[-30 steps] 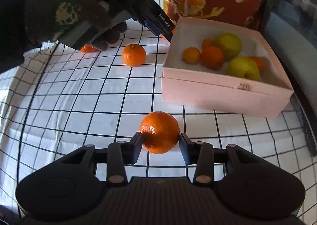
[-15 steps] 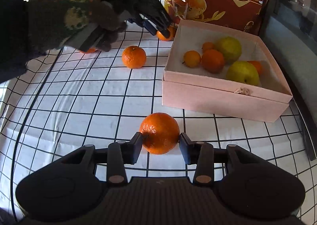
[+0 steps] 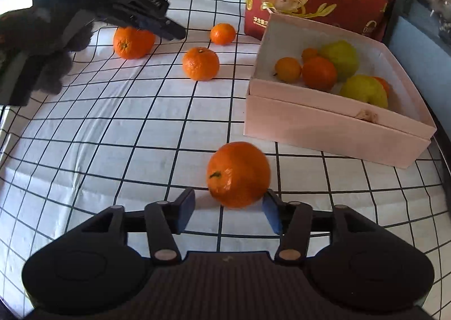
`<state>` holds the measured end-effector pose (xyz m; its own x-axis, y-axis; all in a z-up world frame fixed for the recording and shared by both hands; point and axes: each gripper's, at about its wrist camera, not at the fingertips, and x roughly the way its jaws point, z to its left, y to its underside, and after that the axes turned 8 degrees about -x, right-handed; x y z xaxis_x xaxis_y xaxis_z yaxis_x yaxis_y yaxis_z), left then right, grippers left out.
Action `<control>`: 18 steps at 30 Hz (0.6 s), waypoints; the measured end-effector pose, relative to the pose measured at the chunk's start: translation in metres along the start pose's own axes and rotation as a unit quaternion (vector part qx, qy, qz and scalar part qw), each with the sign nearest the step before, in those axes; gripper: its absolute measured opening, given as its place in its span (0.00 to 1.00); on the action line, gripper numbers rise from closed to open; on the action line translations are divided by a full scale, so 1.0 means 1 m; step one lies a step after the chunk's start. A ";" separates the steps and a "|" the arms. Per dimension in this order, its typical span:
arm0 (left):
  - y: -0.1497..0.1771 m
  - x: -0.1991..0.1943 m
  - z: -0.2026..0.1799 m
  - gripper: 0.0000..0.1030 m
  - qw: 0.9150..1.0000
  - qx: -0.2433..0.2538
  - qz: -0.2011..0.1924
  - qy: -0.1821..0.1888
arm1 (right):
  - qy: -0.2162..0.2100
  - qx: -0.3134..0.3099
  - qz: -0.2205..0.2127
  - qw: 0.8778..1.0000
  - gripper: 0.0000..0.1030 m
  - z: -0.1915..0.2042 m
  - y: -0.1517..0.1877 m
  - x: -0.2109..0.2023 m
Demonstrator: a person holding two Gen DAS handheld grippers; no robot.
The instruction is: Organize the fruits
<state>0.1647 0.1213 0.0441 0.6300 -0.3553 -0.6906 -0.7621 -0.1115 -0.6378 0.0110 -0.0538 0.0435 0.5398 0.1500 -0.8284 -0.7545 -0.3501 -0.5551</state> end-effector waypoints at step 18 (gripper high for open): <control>0.038 0.031 -0.084 0.26 0.981 0.180 0.003 -0.073 | 0.028 0.023 -0.045 0.998 0.85 -0.004 0.028 -0.004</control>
<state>0.1421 0.0279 0.0273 0.6601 -0.2144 -0.7200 -0.6807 0.2346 -0.6940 -0.0104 -0.0682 0.0322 0.6259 0.1269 -0.7695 -0.7171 -0.2942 -0.6318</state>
